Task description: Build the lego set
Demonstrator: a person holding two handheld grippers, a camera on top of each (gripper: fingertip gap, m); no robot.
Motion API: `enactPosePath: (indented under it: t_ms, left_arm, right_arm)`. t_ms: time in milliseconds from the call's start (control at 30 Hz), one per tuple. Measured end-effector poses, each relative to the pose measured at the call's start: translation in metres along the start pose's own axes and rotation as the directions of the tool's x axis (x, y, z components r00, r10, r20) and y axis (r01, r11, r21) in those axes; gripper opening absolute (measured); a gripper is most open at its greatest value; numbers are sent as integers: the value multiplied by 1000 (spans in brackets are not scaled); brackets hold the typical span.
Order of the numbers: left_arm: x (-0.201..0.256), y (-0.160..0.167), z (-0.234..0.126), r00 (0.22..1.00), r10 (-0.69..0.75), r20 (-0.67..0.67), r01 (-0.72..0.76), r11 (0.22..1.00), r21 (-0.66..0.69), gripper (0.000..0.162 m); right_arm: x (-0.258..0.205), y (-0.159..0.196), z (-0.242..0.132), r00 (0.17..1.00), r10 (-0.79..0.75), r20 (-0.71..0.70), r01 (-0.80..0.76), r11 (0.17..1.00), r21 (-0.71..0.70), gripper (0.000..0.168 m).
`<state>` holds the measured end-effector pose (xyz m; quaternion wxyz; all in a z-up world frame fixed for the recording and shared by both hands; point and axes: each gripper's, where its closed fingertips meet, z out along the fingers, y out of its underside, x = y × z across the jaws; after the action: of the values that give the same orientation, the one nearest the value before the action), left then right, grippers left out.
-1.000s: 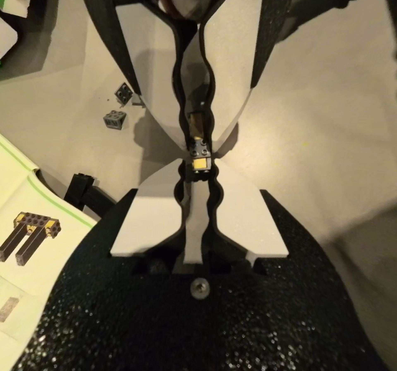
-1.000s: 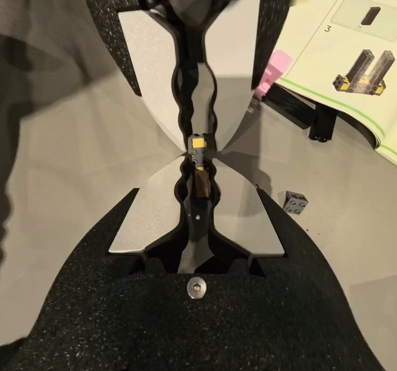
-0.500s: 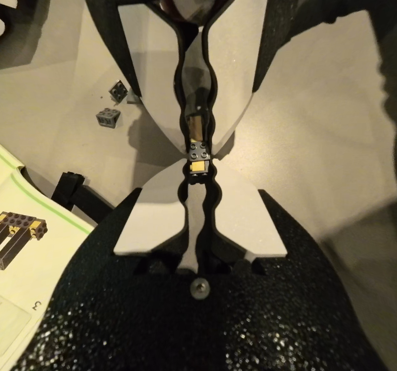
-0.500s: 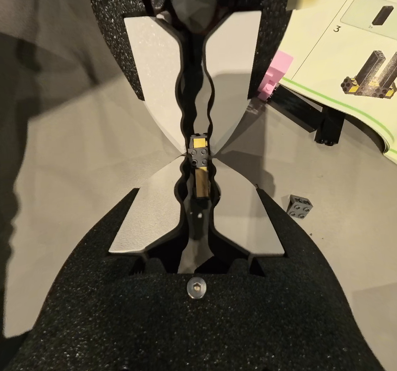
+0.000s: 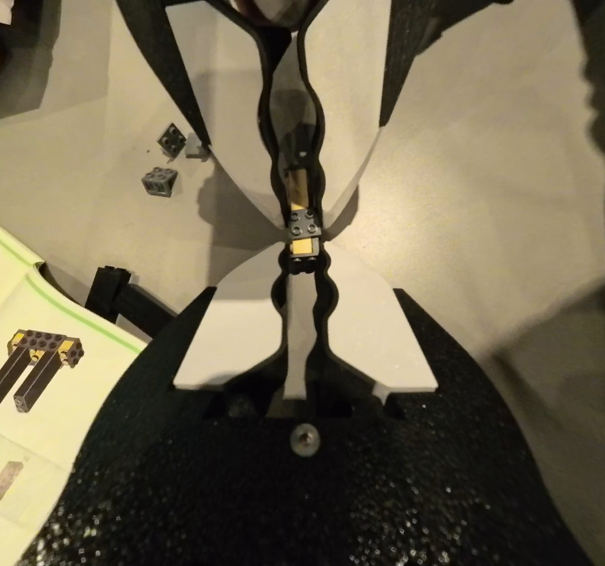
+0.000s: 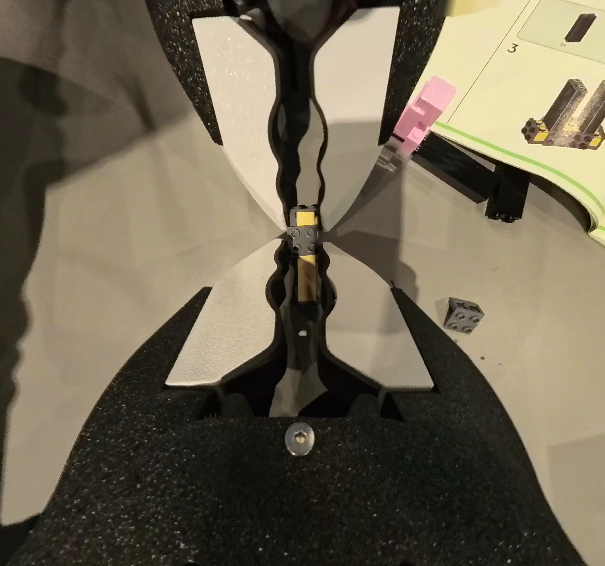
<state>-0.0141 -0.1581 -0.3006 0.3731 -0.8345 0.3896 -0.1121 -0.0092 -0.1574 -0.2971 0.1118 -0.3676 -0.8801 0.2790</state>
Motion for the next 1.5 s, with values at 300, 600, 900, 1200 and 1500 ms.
enactPosePath:
  t_ms: [300, 600, 900, 1200, 1500]
  left_arm:
    - [0, 0, 1, 999, -37, 7, 37, 999, -17, 16]
    - [1, 0, 1, 999, -47, 2, 47, 999, -14, 16]
    - [1, -1, 1, 998, -65, -8, 65, 998, -8, 17]
    - [3, -1, 2, 998, -58, -17, 58, 998, -4, 17]
    - [4, -2, 2, 999, -49, -10, 49, 999, -8, 16]
  right_arm:
    - [4, 2, -1, 997, 56, -59, -59, 998, -37, 20]
    - [7, 3, -4, 991, 17, -135, -24, 998, -52, 28]
    - [-1, -1, 2, 994, -56, -99, 48, 996, -82, 30]
    - [0, 1, 7, 994, -95, -51, 88, 989, -116, 17]
    - [-2, 3, 6, 999, -38, 4, 38, 990, -133, 17]
